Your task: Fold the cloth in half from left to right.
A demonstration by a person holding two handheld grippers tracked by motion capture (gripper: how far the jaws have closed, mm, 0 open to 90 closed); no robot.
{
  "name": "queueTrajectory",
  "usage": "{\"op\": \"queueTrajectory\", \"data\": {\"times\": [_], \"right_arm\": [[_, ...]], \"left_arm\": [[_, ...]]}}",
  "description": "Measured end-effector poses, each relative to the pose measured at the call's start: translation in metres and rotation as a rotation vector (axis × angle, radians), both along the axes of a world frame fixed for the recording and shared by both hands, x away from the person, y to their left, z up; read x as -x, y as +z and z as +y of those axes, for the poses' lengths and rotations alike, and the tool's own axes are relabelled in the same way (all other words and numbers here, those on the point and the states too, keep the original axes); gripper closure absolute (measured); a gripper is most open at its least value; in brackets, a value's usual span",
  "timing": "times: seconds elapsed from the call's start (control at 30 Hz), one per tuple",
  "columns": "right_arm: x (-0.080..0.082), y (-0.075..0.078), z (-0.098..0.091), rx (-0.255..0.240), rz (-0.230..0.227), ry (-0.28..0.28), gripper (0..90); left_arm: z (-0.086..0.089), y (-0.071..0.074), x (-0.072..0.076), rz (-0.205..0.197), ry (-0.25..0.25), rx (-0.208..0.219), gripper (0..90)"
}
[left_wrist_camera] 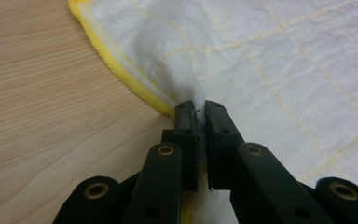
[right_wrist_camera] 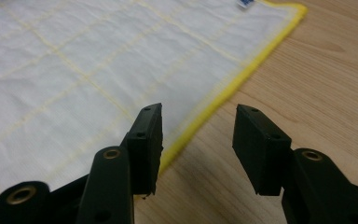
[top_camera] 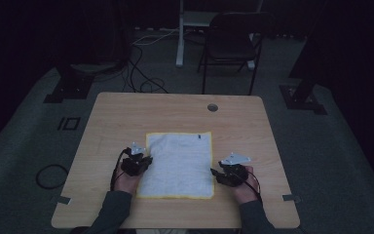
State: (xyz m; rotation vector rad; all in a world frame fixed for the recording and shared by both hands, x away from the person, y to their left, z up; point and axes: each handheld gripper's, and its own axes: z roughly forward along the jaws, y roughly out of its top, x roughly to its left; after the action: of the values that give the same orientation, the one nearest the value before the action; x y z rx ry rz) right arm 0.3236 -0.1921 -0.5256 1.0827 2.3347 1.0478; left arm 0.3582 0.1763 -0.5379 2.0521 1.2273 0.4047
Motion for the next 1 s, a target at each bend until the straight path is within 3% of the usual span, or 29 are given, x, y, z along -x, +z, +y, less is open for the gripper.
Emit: {"op": "queueTrajectory", "data": {"times": [0.27, 0.43, 0.53, 0.63, 1.0], "right_arm": [[0.000, 0.000, -0.001, 0.002, 0.001, -0.001, 52.5], [0.000, 0.000, 0.000, 0.002, 0.002, -0.001, 52.5], [0.000, -0.001, 0.000, 0.001, 0.001, -0.002, 52.5], [0.000, -0.001, 0.000, 0.001, 0.001, -0.002, 52.5], [0.000, -0.001, 0.000, 0.003, 0.003, 0.000, 52.5]], "left_arm": [[0.025, 0.001, 0.002, 0.005, 0.056, -0.003, 84.3], [0.033, 0.000, 0.001, 0.013, 0.078, 0.024, 84.6], [0.032, 0.000, 0.001, 0.010, 0.074, 0.027, 86.3], [0.031, 0.004, 0.002, 0.000, 0.065, 0.062, 86.7], [0.017, 0.030, 0.003, -0.062, -0.029, 0.139, 86.7]]}}
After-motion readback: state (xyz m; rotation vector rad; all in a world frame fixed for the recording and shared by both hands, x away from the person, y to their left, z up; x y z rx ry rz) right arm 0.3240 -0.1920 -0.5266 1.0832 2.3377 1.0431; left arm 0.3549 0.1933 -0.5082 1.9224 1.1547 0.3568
